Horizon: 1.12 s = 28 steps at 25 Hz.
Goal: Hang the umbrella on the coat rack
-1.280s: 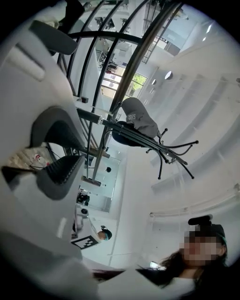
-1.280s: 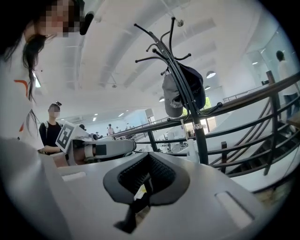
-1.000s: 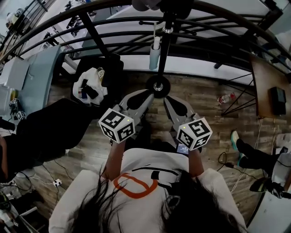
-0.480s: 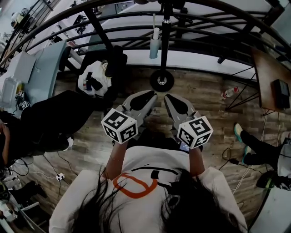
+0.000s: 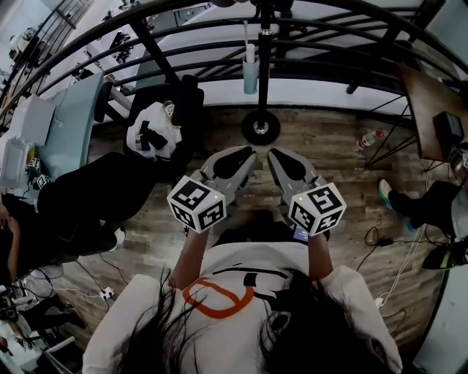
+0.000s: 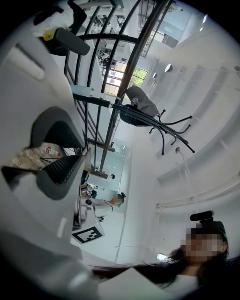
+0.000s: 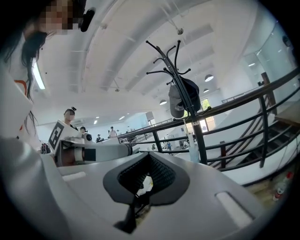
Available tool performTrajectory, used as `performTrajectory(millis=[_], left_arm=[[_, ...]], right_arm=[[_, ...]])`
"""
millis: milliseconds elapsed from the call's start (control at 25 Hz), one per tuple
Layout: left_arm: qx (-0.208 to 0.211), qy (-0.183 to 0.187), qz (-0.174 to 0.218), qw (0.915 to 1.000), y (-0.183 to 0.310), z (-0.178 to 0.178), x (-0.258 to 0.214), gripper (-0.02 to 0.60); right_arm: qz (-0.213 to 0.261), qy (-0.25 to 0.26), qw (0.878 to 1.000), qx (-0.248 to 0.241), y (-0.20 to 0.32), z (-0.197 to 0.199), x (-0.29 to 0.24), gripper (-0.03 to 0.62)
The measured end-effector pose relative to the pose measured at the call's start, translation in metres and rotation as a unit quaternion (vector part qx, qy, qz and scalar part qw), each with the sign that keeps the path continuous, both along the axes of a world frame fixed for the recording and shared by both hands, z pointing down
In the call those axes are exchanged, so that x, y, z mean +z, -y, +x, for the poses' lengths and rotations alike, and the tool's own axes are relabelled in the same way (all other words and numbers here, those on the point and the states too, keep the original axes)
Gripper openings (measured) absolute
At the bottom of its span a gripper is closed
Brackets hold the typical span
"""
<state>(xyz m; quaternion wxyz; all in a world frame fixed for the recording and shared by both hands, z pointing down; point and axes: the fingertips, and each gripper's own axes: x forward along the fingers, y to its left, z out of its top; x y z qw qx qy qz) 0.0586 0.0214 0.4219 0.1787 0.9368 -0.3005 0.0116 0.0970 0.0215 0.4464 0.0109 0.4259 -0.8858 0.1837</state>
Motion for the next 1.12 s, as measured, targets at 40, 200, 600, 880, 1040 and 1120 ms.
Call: performTrajectory(millis=[40, 200, 600, 880, 1040, 1120], left_arm=[[0.001, 0.000, -0.001, 1.0000, -0.004, -0.008, 0.001, 0.043], [0.006, 0.001, -0.009, 0.9999, -0.016, -0.037, 0.005, 0.043], [0.021, 0.005, -0.019, 0.9996, -0.046, -0.089, 0.013, 0.041], [0.032, -0.003, -0.014, 0.9994, -0.065, -0.110, 0.015, 0.041], [0.036, -0.007, -0.009, 0.9993, -0.077, -0.116, 0.013, 0.041], [0.036, -0.008, -0.007, 0.9993, -0.083, -0.117, 0.012, 0.041]], right_arm=[[-0.001, -0.001, 1.000, 0.002, -0.003, -0.007, 0.001, 0.008], [-0.013, -0.003, 1.000, 0.013, -0.015, -0.035, 0.005, 0.008], [-0.033, 0.009, 0.999, 0.040, -0.048, -0.083, 0.012, 0.008], [-0.032, -0.001, 0.998, 0.046, -0.071, -0.109, 0.016, 0.008], [-0.029, -0.008, 0.999, 0.043, -0.082, -0.119, 0.016, 0.008], [-0.028, -0.009, 0.999, 0.041, -0.087, -0.122, 0.015, 0.008]])
